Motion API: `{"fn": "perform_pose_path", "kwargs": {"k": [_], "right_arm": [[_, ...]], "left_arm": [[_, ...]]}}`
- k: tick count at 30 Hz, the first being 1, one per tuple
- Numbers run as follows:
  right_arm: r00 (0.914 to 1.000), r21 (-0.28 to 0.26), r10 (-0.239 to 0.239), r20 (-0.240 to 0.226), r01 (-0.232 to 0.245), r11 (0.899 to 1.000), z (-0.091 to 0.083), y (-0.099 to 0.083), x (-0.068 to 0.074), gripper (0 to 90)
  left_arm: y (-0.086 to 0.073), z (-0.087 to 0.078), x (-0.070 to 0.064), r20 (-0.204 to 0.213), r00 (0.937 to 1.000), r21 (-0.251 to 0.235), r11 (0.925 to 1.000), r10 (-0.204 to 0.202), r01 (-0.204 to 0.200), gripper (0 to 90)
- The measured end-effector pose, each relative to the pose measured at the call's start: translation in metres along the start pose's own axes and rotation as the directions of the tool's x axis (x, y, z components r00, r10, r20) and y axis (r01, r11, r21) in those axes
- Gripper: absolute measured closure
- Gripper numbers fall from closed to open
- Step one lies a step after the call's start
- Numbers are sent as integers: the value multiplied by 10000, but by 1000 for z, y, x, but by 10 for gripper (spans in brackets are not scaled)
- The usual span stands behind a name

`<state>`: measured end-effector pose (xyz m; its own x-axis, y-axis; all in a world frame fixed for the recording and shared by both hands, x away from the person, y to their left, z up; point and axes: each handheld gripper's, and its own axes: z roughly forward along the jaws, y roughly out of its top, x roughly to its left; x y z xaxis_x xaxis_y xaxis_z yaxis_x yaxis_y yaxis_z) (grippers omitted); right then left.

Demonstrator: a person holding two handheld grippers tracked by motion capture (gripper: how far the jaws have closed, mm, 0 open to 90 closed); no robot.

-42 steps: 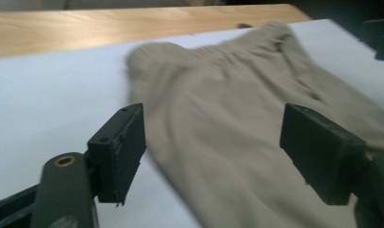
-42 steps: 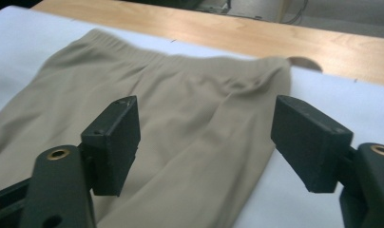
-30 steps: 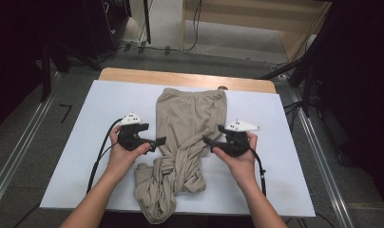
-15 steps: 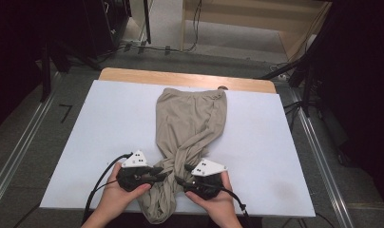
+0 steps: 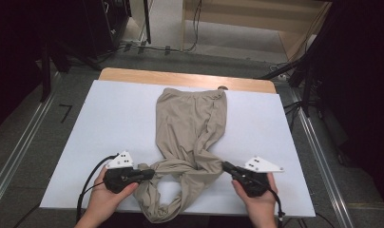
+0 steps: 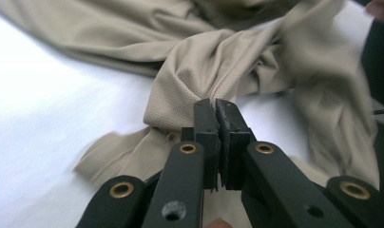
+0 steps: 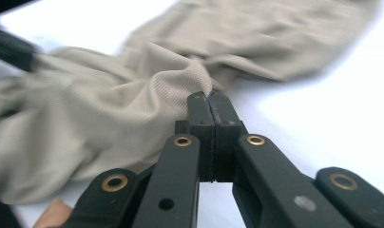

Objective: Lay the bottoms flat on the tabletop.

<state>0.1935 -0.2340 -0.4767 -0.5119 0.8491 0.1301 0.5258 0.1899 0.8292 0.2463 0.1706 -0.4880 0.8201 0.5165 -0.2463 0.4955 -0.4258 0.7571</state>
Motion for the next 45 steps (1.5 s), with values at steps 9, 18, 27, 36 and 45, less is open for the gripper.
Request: {"fn": "perform_pose_path", "kwargs": {"k": [9, 18, 27, 36, 45], "right_arm": [[9763, 541, 1157, 1831, -1275, 9904, -15, -34, -56, 609], [9832, -28, -985, -1538, 992, 9951, -2, -9, 41, 477], [9177, 276, -2586, -3017, 2795, 9597, 67, -7, 146, 327], [9235, 725, -2572, -2844, 2883, 9548, 50, -19, 112, 826], [9626, 36, -1910, -1921, 1953, 9807, 5, -15, 48, 834]], "left_arm": [[-7, -14, 5, 33, 9995, -281, 9991, -329, 330, 664], [-18, -14, 9, -284, 9973, -210, 9976, -673, 667, 409], [-6, 12, 2, -451, 9963, 49, 9973, -727, 730, 482], [-9, 7, 4, -133, 9957, -261, 9954, -922, 918, 868], [-1, -2, -14, 553, 9979, -643, 9972, -341, 377, 884]]}}
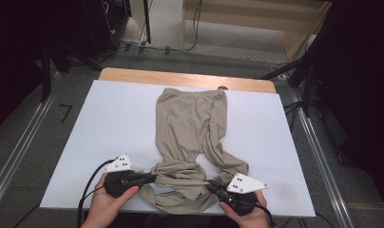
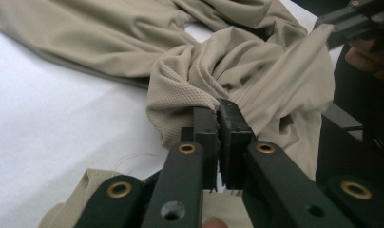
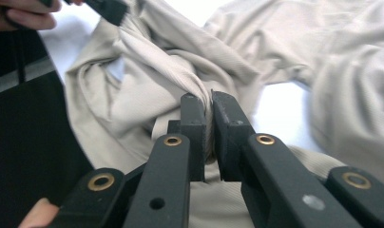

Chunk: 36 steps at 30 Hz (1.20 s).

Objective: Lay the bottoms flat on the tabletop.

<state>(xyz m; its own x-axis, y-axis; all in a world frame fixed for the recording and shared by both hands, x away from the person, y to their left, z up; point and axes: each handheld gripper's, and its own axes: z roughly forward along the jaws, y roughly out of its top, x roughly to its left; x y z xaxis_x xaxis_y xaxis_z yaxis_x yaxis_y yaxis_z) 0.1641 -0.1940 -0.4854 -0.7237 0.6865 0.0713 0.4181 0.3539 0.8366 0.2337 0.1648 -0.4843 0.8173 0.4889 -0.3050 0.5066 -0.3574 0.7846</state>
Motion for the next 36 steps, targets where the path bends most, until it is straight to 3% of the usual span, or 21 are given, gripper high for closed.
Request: {"fn": "perform_pose_path", "kwargs": {"k": [2, 6, 9, 10, 11, 12, 15, 17, 19, 21, 22, 25, 26, 29, 30, 31, 32, 33, 34, 35, 36], "right_arm": [[9980, -217, 548, -300, -554, 9982, -3, 0, -3, 848], [9973, -324, 607, -419, -620, 9975, 4, 4, 6, 850], [9970, -235, 679, -361, -688, 9974, 18, 11, 17, 850], [9951, -144, 832, -534, -841, 9964, 31, 14, 23, 850], [9951, -137, 835, -526, -843, 9963, 37, 14, 26, 850], [9945, -85, 840, -622, -847, 9964, 43, 15, 29, 850], [9917, -183, 923, -894, -943, 9954, 51, 17, 33, 850], [9907, -180, 876, -1045, -899, 9958, 54, 20, 37, 841], [9913, -183, 808, -1038, -831, 9964, 54, 21, 39, 734], [9933, -279, 850, -789, -874, 9958, 49, 20, 42, 574], [9952, -326, 750, -628, -772, 9965, 46, 19, 44, 533], [9975, -238, 105, -706, -122, 9996, 41, 12, 54, 500], [9945, 172, -67, -1047, 85, 9998, 49, 7, 63, 452], [9924, 432, -199, -1217, 254, 9987, 60, 6, 72, 383], [9905, 851, -532, -1270, 644, 9943, 75, 5, 82, 323], [9905, 851, -532, -1270, 644, 9943, 75, 5, 82, 323], [9928, 1242, -1027, -614, 1097, 9862, 87, 1, 89, 403], [9928, 1242, -1027, -614, 1097, 9862, 87, 1, 89, 403], [9907, 1115, -1321, -337, 1350, 9845, 84, 0, 90, 622], [9905, 1151, -1326, -377, 1361, 9840, 81, 0, 87, 735], [9905, 1151, -1326, -377, 1361, 9840, 81, 0, 87, 735]], "left_arm": [[2, -2, -3, 161, 9999, -234, 9997, -29, 33, 892], [7, -3, -10, -147, 9995, -407, 9988, 283, -289, 877], [7, 11, -14, 296, 9990, -31, 9995, 325, -325, 541], [6, 19, -16, 447, 9981, 302, 9986, 419, -433, 341], [5, 28, -20, 489, 9973, 670, 9960, 555, -587, 282], [3, 42, -28, -40, 9954, 1147, 9889, 956, -945, 265], [4, 53, -32, -272, 9928, 1518, 9821, 1168, -1114, 268], [3, 62, -35, -335, 9897, 1875, 9736, 1391, -1305, 342], [2, 63, -37, -1169, 9734, 2014, 9645, 1969, -1709, 607], [5, 57, -30, -1019, 9826, 1928, 9721, 1551, -1335, 806], [6, 53, -26, -1134, 9841, 1760, 9776, 1366, -1154, 829], [7, 35, -9, -1421, 9879, 903, 9947, 621, -495, 846], [8, 29, -4, -1558, 9869, 698, 9971, 419, -313, 847], [8, 18, 5, -1631, 9866, 290, 9996, 9, 38, 847], [7, 15, 7, -1685, 9857, 245, 9997, -23, 65, 847], [6, 12, 8, -1748, 9846, 171, 9998, 2, 28, 847], [5, 9, 8, -1805, 9836, 110, 9999, -38, 59, 847], [4, 6, 9, -1805, 9836, 113, 9999, -35, 56, 847], [2, 3, 10, -1873, 9823, 99, 9999, 2, 17, 847], [1, -1, 12, -1896, 9819, 84, 10000, -5, 21, 847], [-1, -5, 14, -1955, 9807, 65, 10000, -20, 33, 847]]}}
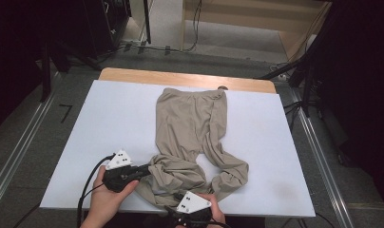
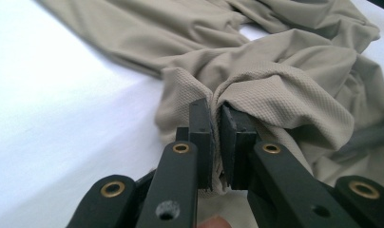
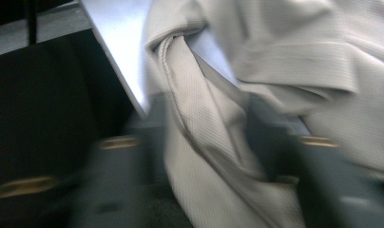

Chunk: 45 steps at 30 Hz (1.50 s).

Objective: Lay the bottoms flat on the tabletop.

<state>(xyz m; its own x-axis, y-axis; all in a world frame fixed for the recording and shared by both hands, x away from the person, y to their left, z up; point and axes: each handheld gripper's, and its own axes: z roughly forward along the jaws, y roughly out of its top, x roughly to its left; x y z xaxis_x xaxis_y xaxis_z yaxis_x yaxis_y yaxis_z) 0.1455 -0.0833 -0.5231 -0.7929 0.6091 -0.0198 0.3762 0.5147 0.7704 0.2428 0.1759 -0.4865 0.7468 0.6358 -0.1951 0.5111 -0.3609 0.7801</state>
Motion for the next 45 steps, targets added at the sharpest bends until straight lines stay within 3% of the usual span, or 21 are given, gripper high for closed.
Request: {"fn": "perform_pose_path", "kwargs": {"k": [2, 6, 9, 10, 11, 14, 16, 17, 18, 19, 22, 24, 25, 26, 28, 29, 31, 33, 41, 43, 45], "right_arm": [[9991, 140, 421, 20, -422, 9990, -17, -8, -16, 866], [9910, -333, 1177, 640, -1158, 9927, -51, -23, -51, 869], [9747, -915, 1978, 1045, -1886, 9778, -71, -27, -72, 869], [9548, -1395, 2493, 1617, -2279, 9636, -90, -31, -92, 869], [9548, -1395, 2493, 1617, -2279, 9636, -90, -31, -92, 869], [9130, -1862, 3143, 2601, -2720, 9441, -114, -42, -115, 872], [8717, -2258, 3879, 2996, -3302, 9165, -127, -53, -132, 873], [8236, -2440, 4485, 3471, -3825, 8912, -137, -63, -145, 869], [8081, -2458, 4699, 3551, -4042, 8810, -140, -68, -150, 850], [8081, -2458, 4699, 3551, -4042, 8810, -140, -68, -150, 850], [7736, -2524, 5131, 3718, -4477, 8578, -142, -74, -158, 545], [7919, -2591, 4993, 3516, -4302, 8648, -142, -69, -154, 442], [8157, -2658, 4704, 3367, -3969, 8785, -142, -60, -147, 399], [8157, -2658, 4704, 3367, -3969, 8785, -142, -60, -147, 399], [8426, -2626, 4393, 3116, -3679, 8920, -140, -51, -139, 385], [8572, -2538, 4179, 3008, -3505, 9015, -138, -45, -133, 382], [8645, -2485, 4064, 2958, -3412, 9066, -136, -44, -131, 382], [8775, -2329, 3942, 2731, -3373, 9121, -128, -42, -124, 386], [9067, -1869, 3465, 2406, -3070, 9332, -107, -38, -100, 393], [9173, -1801, 3285, 2251, -2921, 9393, -102, -33, -93, 395], [9274, -1734, 3215, 1911, -2905, 9410, -97, -29, -86, 396]], "left_arm": [[-3, -8, 6, -69, 9999, -76, 9999, -100, 100, 847], [-8, -22, 17, -369, 9991, -189, 9996, -223, 216, 847], [-9, -29, 25, -553, 9980, -258, 9992, -303, 289, 847], [-10, -30, 27, -598, 9975, -319, 9989, -363, 345, 847], [-10, -31, 29, -599, 9973, -307, 9987, -418, 400, 847], [-11, -30, 30, -390, 9986, -193, 9992, -357, 349, 846], [-10, -27, 27, 23, 9997, -206, 9995, -251, 251, 834], [-9, -24, 25, 312, 9994, -245, 9995, -174, 182, 799], [-7, -22, 21, 660, 9978, -269, 9996, -30, 48, 758], [-4, -18, 17, 900, 9957, -265, 9995, 198, -175, 758], [5, -3, 4, 576, 9953, -185, 9968, 784, -774, 489], [7, 11, 1, 49, 9961, 57, 9961, 878, -879, 346], [7, 17, 0, -367, 9950, 149, 9956, 930, -925, 259], [7, 23, 0, -647, 9935, 341, 9952, 938, -918, 259], [5, 32, 3, -597, 9960, 675, 9958, 664, -624, 191], [3, 36, 3, -343, 9981, 895, 9948, 510, -478, 271], [-1, 35, -4, -431, 9921, 996, 9886, 1176, -1129, 381], [-1, 31, -6, 238, 9947, 1147, 9881, 999, -1020, 764], [-18, 9, -61, 1251, 9759, 1296, 9722, 1789, -1949, 802], [-23, 5, -81, 1836, 9648, 1386, 9667, 1884, -2151, 799], [-28, 4, -98, 2313, 9481, 1684, 9508, 2182, -2599, 748]]}}
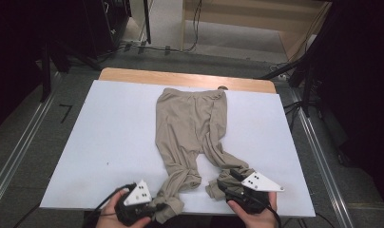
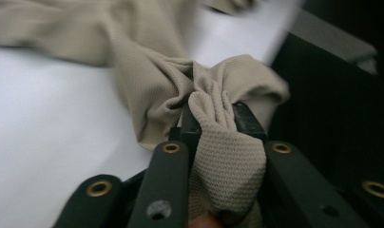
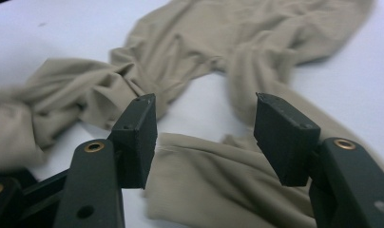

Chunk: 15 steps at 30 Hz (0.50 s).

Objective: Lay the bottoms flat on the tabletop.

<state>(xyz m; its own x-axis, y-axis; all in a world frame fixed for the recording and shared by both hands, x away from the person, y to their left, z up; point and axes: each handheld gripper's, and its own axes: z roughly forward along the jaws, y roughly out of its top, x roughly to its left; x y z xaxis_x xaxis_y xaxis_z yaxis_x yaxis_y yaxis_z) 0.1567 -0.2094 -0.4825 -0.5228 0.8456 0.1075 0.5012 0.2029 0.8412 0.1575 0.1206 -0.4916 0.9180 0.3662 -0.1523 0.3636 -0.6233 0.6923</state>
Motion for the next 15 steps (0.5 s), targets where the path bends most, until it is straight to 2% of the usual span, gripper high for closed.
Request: {"fn": "perform_pose_path", "kwargs": {"k": [1, 2, 3, 5, 6, 8, 10, 11, 13, 14, 15], "right_arm": [[9995, 171, -233, -214, 236, 9996, 6, 0, 8, 396], [9995, 171, -233, -214, 236, 9996, 6, 0, 8, 396], [9991, 250, -330, -276, 336, 9991, 8, -1, 11, 396], [9982, 338, -394, -452, 409, 9986, 14, -1, 16, 397], [9982, 338, -394, -452, 409, 9986, 14, -1, 16, 397], [9982, 312, -257, -534, 274, 9991, 16, -1, 16, 407], [9977, 275, -136, -662, 154, 9995, 18, 0, 16, 420], [9977, 288, -201, -651, 221, 9993, 19, 0, 17, 424], [9968, 356, -307, -739, 334, 9988, 23, 1, 21, 431], [9963, 366, -330, -798, 361, 9987, 26, 1, 23, 440], [9958, 377, -381, -827, 413, 9984, 29, 2, 25, 449]], "left_arm": [[0, 2, -8, 275, 9993, 199, 9995, 234, -240, 585], [-1, 3, -15, 556, 9973, 398, 9979, 479, -502, 585], [-2, 2, -21, 791, 9942, 511, 9957, 724, -766, 493], [-2, -3, -28, 926, 9891, 304, 9926, 1143, -1176, 314], [0, -7, -26, 967, 9873, 133, 9917, 1256, -1275, 314], [5, -18, -15, 963, 9914, -584, 9948, 889, -835, 290], [11, -27, 1, 1124, 9932, -1278, 9917, 312, -167, 290], [14, -29, 10, 981, 9952, -1454, 9893, 12, 132, 293], [20, -29, 26, 375, 9977, -1723, 9831, -558, 614, 356], [22, -27, 34, 41, 9965, -1806, 9800, -839, 833, 395], [23, -22, 42, -250, 9923, -1814, 9766, -1217, 1152, 420]]}}
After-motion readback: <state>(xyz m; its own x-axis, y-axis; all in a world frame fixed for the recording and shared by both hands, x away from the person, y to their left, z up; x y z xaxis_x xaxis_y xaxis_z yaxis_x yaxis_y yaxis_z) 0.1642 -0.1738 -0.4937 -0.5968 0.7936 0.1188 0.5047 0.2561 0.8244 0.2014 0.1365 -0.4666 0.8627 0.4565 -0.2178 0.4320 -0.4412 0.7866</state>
